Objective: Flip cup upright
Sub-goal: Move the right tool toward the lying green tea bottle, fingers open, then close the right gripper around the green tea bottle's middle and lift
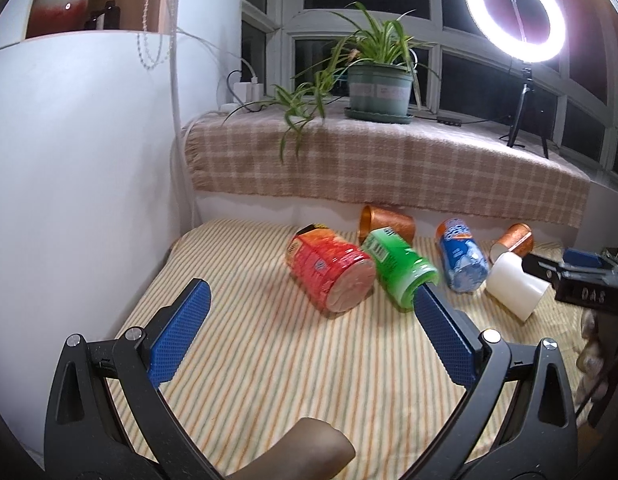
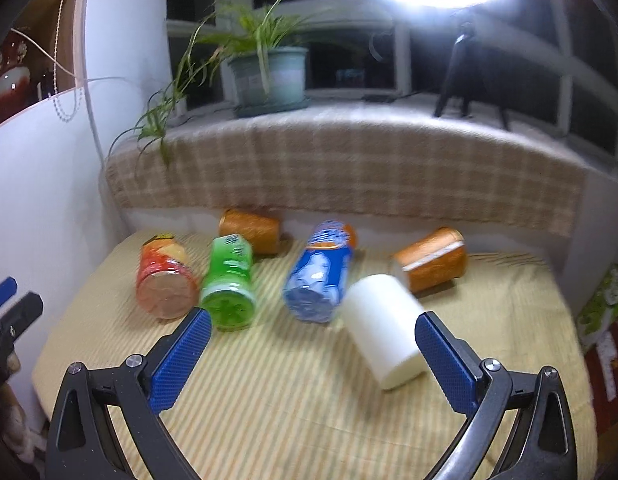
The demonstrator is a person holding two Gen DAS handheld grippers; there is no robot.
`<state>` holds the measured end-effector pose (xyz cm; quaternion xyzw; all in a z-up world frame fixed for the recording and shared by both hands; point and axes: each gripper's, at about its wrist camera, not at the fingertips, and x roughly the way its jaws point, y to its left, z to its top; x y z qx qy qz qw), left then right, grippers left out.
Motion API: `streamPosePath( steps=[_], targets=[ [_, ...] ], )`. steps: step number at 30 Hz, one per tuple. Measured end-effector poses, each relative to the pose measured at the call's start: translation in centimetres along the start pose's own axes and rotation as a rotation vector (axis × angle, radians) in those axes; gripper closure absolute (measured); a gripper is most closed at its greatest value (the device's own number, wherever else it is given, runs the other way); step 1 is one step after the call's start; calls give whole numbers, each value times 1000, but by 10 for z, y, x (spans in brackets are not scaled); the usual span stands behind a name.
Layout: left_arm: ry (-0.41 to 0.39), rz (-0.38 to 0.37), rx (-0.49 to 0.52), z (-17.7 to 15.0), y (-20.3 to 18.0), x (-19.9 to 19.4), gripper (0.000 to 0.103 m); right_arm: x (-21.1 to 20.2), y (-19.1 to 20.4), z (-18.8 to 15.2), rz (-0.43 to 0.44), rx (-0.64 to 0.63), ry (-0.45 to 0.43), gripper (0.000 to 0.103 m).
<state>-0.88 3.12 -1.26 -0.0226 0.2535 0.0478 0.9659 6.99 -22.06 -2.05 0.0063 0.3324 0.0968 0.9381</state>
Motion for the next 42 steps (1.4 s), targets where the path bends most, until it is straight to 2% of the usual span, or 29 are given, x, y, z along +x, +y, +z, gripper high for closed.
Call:
streamPosePath(
  steps=[5,10,20,23,26,35,42],
  targets=[
    [19,35,-18,-6,16,-1,0,23,14,16,75,-51,53,0],
    [31,62,-45,-13,32,-5,0,58,21,33,158,-55,144,1],
    [67,98,-88,-27,56,-10,0,119,41,53,262,-75,286,13],
    [70,107,-94,-29,59,-12,0,136,45,56,271,-73,331,22],
    [71,114,-100,-30,62,-14,0,148,53,60,280,-88,359,25],
    [60,125,-114,-29,68,-19,0,187,66,65,300,-80,472,32],
    [61,140,-126,-30,75,-22,0,210,75,66,292,-86,508,32]
  ],
)
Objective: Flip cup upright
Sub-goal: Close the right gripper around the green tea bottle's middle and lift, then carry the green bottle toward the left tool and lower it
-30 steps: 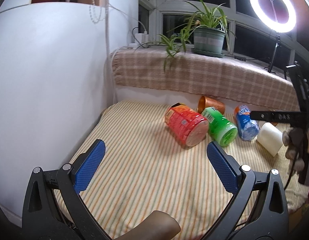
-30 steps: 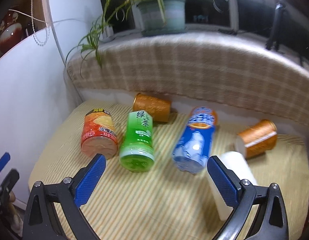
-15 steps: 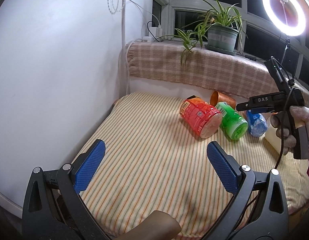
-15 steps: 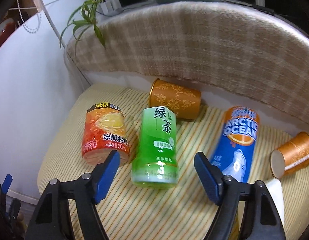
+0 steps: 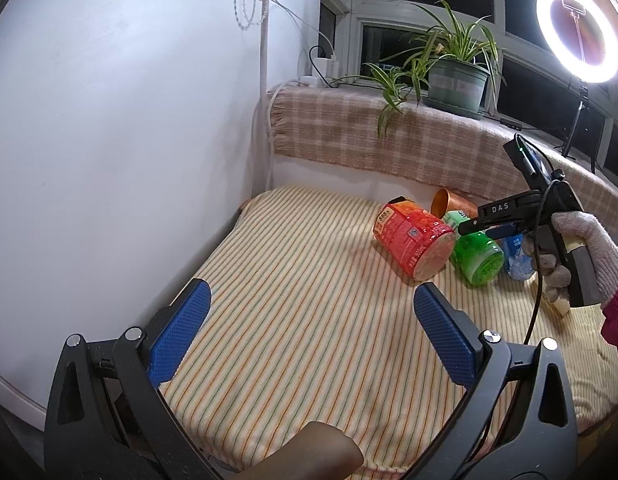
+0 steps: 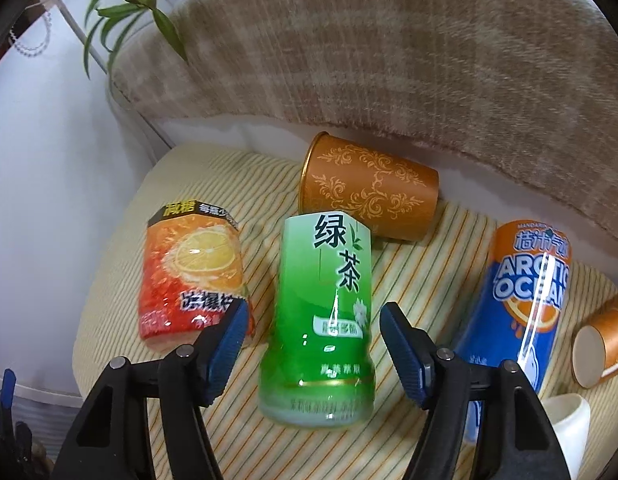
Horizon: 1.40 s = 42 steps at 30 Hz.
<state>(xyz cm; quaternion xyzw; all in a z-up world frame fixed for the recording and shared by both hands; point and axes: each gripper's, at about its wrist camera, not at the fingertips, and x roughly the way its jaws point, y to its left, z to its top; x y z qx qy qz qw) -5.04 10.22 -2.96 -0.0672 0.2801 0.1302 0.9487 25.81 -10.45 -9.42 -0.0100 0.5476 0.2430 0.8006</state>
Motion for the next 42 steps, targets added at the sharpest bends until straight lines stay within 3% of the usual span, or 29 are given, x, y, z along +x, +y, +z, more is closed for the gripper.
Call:
streamPosePath(
  steps=[4,8,12,24,31,42],
  targets=[
    [-3,-2,0,1,0,0,0,11,3,1,-9,-6,22,32],
    [-5,-5,2,2,-1,0,0,19,4,3,-12,-5,40,41],
    [-4,-5,3,2,-2,0,0,19,6,3,-7,-1,39,42],
    [-4,-22,25,4,-13,1,0,-18,1,-21,43,0,-24,44],
    [-2,-42,38,6,-22,3,0,-50,-6,-46,104,45,-76,44],
    [13,-111,71,6,-48,10,0,-80,-7,-122,129,166,-109,43]
  ],
)
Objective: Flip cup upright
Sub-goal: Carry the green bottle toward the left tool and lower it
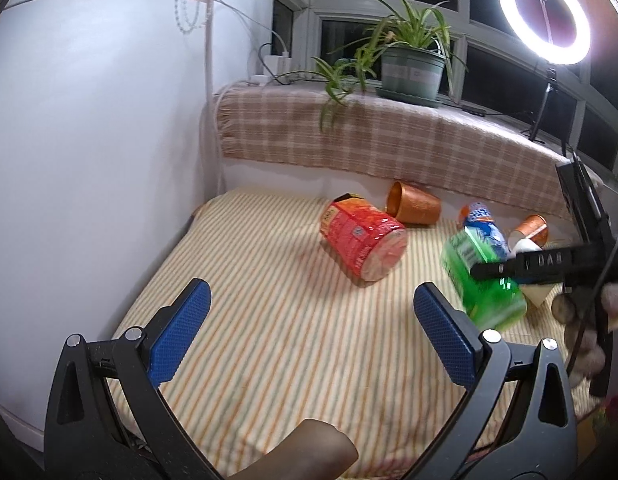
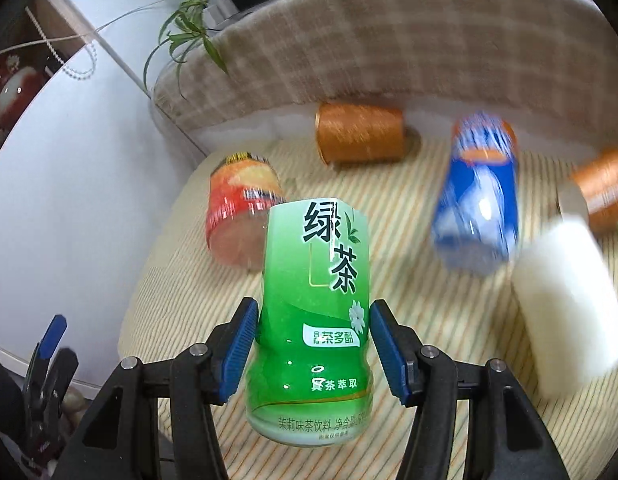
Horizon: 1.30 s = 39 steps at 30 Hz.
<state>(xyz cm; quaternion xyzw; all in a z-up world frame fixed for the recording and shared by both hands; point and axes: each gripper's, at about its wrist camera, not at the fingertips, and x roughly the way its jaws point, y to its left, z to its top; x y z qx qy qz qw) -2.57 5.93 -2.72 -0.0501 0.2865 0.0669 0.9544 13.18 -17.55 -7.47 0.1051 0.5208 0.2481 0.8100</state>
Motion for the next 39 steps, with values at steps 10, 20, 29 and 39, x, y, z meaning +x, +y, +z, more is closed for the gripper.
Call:
streamPosePath(
  steps=[10,20,29,39],
  targets=[
    [8,-49,8,1,-17,3,0,-13,-13,-39,-5,101,-34,43],
    [82,-143,4,-1,-29,17,0,-1,-24,-53,-22,143,-2,43],
    [174,-249,-23,-1,-39,34,0,-6,-21,-53,-22,109,-24,40],
    [370,-463,-81,4,-64,73,0,-61,-25,-73,-171,36,-188,28]
  ],
)
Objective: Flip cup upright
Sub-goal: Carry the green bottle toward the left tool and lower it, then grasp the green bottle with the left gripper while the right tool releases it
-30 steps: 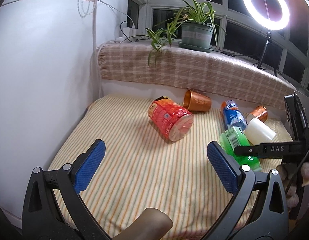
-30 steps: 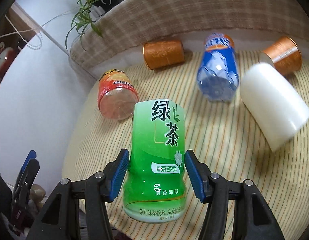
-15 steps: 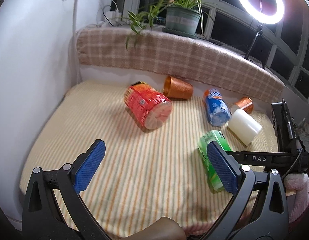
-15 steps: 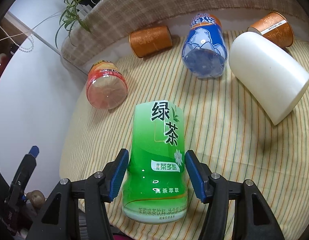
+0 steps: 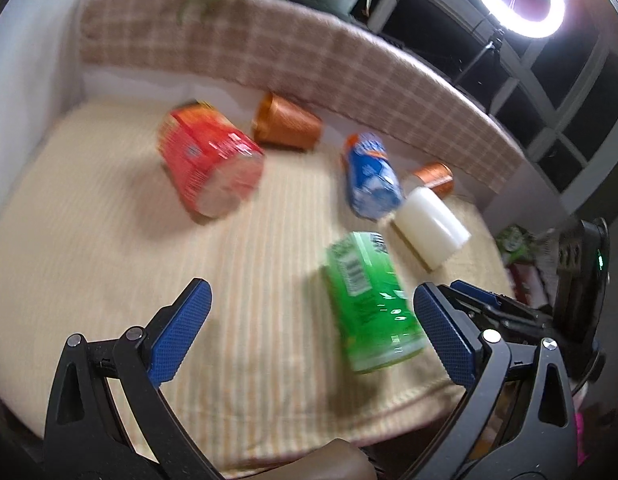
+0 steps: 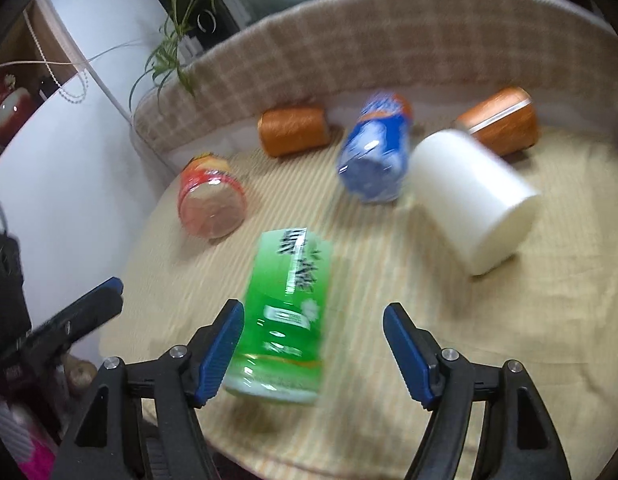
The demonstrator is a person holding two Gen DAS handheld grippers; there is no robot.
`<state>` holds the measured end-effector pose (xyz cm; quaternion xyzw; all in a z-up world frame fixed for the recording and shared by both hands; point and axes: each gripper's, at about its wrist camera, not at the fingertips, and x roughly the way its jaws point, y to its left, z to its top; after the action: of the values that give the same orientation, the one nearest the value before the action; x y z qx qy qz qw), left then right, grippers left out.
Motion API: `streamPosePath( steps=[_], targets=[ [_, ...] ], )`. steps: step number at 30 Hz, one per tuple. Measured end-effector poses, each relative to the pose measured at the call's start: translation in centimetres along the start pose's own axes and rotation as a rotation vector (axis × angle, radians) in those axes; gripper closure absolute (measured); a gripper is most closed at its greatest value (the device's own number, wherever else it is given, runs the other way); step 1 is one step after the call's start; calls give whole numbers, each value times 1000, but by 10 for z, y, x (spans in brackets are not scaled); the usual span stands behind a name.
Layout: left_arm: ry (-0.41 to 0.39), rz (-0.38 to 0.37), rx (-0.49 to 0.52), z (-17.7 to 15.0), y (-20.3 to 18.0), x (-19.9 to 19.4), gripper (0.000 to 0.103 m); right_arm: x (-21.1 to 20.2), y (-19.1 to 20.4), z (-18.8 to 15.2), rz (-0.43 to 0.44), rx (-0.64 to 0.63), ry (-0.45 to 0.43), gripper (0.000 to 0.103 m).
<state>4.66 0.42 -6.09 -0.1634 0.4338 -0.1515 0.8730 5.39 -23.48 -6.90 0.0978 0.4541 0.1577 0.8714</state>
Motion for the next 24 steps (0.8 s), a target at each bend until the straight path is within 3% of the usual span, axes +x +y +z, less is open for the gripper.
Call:
streamPosePath(
  steps=[5,7,10,12,15,24],
  targets=[
    [69,-41,-11,8,-6,26,1,-24,-12,-9,-146,-30,-61,27],
    [102,-54,-16,10,-9,37,6,-30,-15,-13,-198,-39,-80,27],
    [153,-93,-33,12,-10,50,8,-37,-20,-18,-234,-43,-99,25],
    [185,-124,-51,14,-9,59,9,-39,-23,-20,-251,-41,-103,24],
    [234,-163,-85,16,-8,70,20,-41,-27,-23,-258,-29,-103,24],
    [306,-210,-145,21,-5,97,24,-45,-35,-30,-275,-16,-108,24]
  ],
)
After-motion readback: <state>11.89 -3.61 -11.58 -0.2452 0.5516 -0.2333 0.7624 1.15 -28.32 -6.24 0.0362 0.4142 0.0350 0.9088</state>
